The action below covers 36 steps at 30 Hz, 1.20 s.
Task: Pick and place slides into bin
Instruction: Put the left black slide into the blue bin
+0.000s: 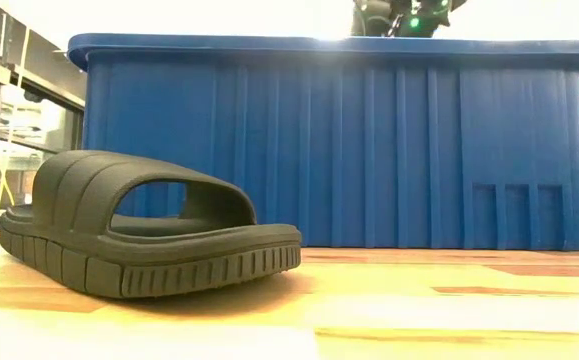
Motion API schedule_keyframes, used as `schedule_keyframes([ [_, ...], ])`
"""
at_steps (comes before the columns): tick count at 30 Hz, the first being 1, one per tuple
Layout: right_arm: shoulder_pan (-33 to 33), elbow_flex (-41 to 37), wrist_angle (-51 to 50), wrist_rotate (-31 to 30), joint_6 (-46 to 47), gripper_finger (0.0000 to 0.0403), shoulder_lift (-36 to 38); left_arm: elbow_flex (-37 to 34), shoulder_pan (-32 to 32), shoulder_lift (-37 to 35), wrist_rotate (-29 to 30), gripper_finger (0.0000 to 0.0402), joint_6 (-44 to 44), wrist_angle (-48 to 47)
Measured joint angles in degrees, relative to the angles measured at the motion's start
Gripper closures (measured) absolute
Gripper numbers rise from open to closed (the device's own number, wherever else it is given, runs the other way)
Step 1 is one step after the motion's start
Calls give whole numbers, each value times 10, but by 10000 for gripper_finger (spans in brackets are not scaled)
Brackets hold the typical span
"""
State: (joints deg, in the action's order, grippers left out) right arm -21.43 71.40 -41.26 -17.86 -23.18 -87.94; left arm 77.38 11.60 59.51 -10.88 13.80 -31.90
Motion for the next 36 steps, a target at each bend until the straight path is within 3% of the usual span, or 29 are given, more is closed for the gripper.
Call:
schedule_keyframes([
  [6,0,0,-2,39,64,276,58,0,0,0,0,284,0,0],
  [10,1,0,7,66,161,277,111,0,0,0,0,284,-5,-8],
  [12,-1,0,20,138,238,276,142,0,0,0,-3,284,6,-21],
  [17,-2,0,73,449,433,276,209,0,0,0,-68,284,54,-57],
  [20,28,0,69,507,510,277,242,0,0,0,-96,284,81,-78],
  [25,120,0,15,498,564,277,267,0,0,0,-103,284,117,-99],
  [30,251,0,-50,404,601,277,256,0,-19,0,-105,284,138,-103],
  [36,401,0,-43,291,718,277,237,0,-116,12,-94,284,157,-103],
])
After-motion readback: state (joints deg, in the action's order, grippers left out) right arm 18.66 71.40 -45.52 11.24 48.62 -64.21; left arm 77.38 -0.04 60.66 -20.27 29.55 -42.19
